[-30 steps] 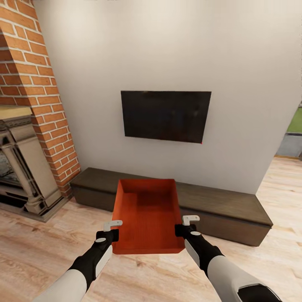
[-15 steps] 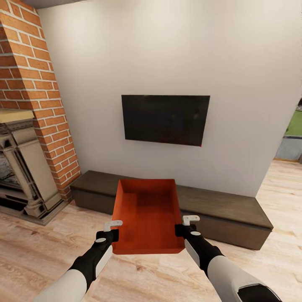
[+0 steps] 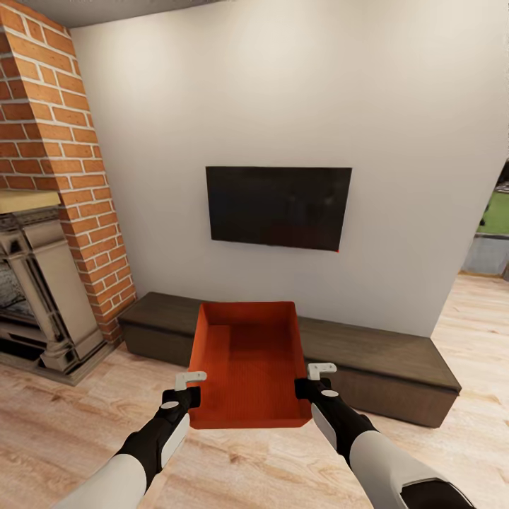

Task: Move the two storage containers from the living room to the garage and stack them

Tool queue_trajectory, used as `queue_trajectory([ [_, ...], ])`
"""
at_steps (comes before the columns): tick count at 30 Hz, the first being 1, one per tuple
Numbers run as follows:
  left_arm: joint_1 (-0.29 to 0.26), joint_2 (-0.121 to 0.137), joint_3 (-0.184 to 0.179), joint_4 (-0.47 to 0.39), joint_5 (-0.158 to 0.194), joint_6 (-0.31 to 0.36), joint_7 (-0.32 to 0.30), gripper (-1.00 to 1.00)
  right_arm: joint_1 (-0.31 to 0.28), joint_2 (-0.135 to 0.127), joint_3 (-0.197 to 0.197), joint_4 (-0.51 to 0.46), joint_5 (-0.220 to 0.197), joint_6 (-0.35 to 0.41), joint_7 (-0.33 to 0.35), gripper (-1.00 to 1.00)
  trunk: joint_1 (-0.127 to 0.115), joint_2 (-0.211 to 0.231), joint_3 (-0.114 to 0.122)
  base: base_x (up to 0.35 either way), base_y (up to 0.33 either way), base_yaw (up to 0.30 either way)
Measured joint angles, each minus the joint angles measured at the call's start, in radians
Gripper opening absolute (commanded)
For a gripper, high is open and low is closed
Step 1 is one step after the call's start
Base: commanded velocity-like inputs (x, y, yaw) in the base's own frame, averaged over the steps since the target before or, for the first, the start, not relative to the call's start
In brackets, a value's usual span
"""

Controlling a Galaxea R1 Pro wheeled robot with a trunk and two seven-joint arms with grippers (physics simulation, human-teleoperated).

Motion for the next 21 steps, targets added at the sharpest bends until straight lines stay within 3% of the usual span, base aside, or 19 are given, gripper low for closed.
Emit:
queue_trajectory([
  [21, 0.0, -0.005, 0.02, 0.012, -0.01, 0.001, -0.007, -1.0, -0.001, 0.0, 0.004, 0.001, 0.001, 0.014, -0.002, -1.0, 0.0, 0.0, 0.034, 0.0, 0.0, 0.0],
])
